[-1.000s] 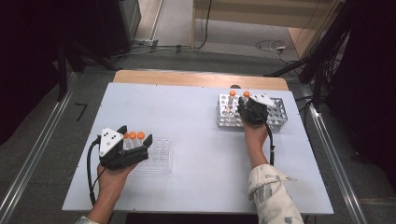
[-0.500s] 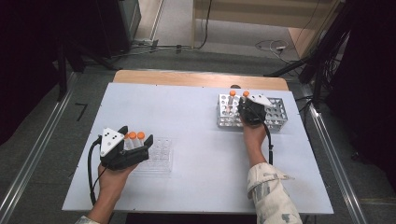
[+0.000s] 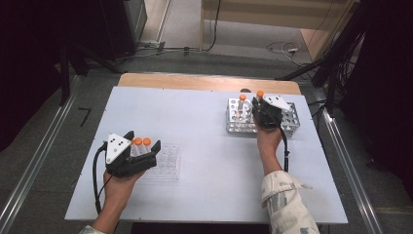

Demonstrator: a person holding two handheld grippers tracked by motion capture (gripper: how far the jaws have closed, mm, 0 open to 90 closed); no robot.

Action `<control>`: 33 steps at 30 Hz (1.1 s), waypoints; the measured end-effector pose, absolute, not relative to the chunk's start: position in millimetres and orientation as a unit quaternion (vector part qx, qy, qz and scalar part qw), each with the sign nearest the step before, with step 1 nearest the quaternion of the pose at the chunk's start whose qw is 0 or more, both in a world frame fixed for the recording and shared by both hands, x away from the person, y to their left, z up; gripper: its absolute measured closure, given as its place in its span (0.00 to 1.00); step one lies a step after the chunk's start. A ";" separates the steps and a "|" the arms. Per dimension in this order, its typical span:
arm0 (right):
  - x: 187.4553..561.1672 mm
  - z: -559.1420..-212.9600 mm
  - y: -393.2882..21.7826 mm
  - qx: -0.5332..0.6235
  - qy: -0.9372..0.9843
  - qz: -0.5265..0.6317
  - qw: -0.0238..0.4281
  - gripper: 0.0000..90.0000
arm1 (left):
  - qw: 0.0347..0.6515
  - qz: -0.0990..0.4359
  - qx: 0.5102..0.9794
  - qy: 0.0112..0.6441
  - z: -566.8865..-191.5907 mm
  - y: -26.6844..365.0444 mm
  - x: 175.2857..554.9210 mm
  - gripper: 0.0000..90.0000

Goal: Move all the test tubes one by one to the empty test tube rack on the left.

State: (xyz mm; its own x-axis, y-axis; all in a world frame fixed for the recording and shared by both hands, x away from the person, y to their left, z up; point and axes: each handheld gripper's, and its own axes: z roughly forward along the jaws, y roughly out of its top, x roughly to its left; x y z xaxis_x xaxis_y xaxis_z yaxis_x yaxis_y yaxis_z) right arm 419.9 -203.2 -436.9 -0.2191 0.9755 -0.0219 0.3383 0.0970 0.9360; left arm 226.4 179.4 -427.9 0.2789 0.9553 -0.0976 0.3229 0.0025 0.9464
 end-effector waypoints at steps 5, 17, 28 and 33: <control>413.7 -425.3 -203.2 0.497 0.643 0.451 0.369 0.80 | 0.496 0.318 0.627 0.510 -426.7 179.4 227.1 0.12; 390.8 -405.9 -200.6 0.462 0.660 0.479 0.349 0.80 | 0.492 0.318 0.633 0.506 -421.9 171.5 234.0 0.12; 365.5 -405.5 -170.1 0.411 0.707 0.498 0.287 0.80 | 0.499 0.303 0.639 0.501 -414.6 149.2 252.4 0.14; 353.7 -408.7 -149.4 0.380 0.733 0.497 0.267 0.80 | 0.505 0.303 0.639 0.495 -409.2 141.9 259.5 0.14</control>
